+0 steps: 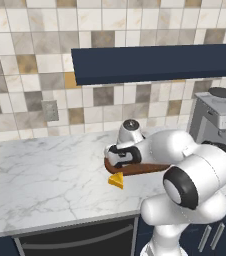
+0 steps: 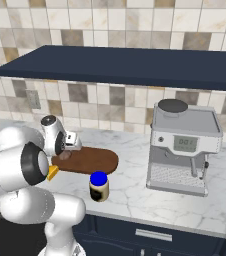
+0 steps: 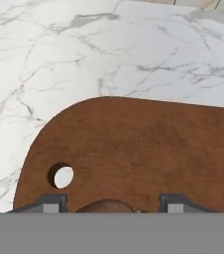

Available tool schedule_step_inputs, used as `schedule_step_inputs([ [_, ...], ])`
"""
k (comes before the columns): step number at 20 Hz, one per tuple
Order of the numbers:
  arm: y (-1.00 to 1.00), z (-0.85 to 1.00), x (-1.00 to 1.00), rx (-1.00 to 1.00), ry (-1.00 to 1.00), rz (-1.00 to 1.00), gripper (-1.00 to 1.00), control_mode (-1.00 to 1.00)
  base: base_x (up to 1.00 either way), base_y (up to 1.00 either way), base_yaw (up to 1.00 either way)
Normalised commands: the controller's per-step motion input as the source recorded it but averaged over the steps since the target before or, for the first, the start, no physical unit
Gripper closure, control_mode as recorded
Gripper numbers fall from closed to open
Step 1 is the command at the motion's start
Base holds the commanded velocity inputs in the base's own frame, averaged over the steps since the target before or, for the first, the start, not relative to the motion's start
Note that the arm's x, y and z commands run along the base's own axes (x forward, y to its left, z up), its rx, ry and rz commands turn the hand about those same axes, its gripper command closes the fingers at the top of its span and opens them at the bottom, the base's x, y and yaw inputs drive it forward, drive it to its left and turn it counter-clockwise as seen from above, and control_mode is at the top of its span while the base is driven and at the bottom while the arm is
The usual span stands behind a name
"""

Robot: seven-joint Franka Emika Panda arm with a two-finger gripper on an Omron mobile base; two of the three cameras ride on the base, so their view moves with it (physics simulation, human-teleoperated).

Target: Retrieve the reheated potato from the microwave, then place the potato, cheese, and condiment on the cutting board.

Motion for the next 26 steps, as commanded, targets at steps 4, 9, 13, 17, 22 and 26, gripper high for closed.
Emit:
schedule_step_inputs([
  [4, 0.00, -0.16, 0.09, 0.04, 0.00, 0.00, 1.00, -1.00, 0.00, 0.00, 0.00],
  [9, 0.00, -0.15, 0.14, 0.08, 0.05, 0.00, 1.00, -1.00, 0.00, 0.00, 0.00],
  [13, 0.00, -0.15, 0.19, 0.08, 0.05, 0.00, 1.00, -1.00, 0.00, 0.00, 0.00],
  [17, 0.00, -0.09, 0.20, 0.04, 0.01, 0.00, 1.00, -1.00, 0.00, 0.00, 0.00],
  [22, 0.06, 0.00, 0.10, 0.00, 0.00, -0.02, -1.00, -1.00, 0.00, 0.00, 0.00],
  [26, 0.17, 0.13, 0.09, 0.00, 0.00, -0.01, -1.00, -1.00, 0.00, 0.00, 0.00],
])
